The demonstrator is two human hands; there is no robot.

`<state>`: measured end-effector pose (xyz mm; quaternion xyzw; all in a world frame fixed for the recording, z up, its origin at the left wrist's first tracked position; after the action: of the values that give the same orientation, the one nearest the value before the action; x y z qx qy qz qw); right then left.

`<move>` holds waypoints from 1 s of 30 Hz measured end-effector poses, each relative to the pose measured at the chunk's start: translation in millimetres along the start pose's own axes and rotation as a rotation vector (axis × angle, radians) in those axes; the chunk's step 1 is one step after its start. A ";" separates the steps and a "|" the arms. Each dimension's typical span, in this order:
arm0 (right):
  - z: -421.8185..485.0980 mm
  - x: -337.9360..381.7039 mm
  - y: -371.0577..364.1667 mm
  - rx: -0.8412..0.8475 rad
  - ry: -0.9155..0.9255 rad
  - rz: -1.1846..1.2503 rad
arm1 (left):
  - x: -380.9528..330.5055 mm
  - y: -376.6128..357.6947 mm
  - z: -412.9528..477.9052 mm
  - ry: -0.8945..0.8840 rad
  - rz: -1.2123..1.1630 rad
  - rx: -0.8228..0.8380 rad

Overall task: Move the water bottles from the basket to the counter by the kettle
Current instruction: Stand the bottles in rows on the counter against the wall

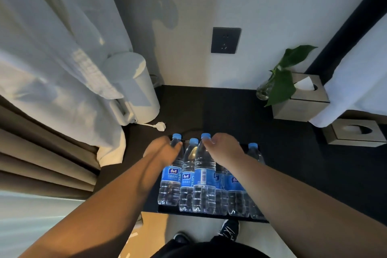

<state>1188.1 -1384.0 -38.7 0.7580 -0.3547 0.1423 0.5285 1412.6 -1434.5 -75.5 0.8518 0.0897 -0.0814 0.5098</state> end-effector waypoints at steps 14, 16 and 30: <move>42.0 -12.5 -18.3 0.148 -0.088 0.043 | 1.7 -9.1 32.4 0.117 -0.019 0.093; 44.0 -14.5 -21.2 0.156 -0.133 0.074 | -0.9 -7.4 38.6 0.072 0.009 0.109; 37.4 25.4 37.1 0.021 -0.046 0.114 | -28.7 80.5 18.1 -0.184 -0.232 -0.023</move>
<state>1174.7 -1434.6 -12.7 0.7452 -0.4080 0.1586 0.5031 1402.9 -1489.8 -8.6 0.8188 0.1414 -0.2165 0.5125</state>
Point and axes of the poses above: each hand's wrist, its own z-axis towards the middle knuckle, its own y-axis out of the back of the hand, x = y × z, the point moved 9 cm from there along z, towards the middle knuckle, and after that the axes turned 7 degrees about z, right-handed, at the moved point
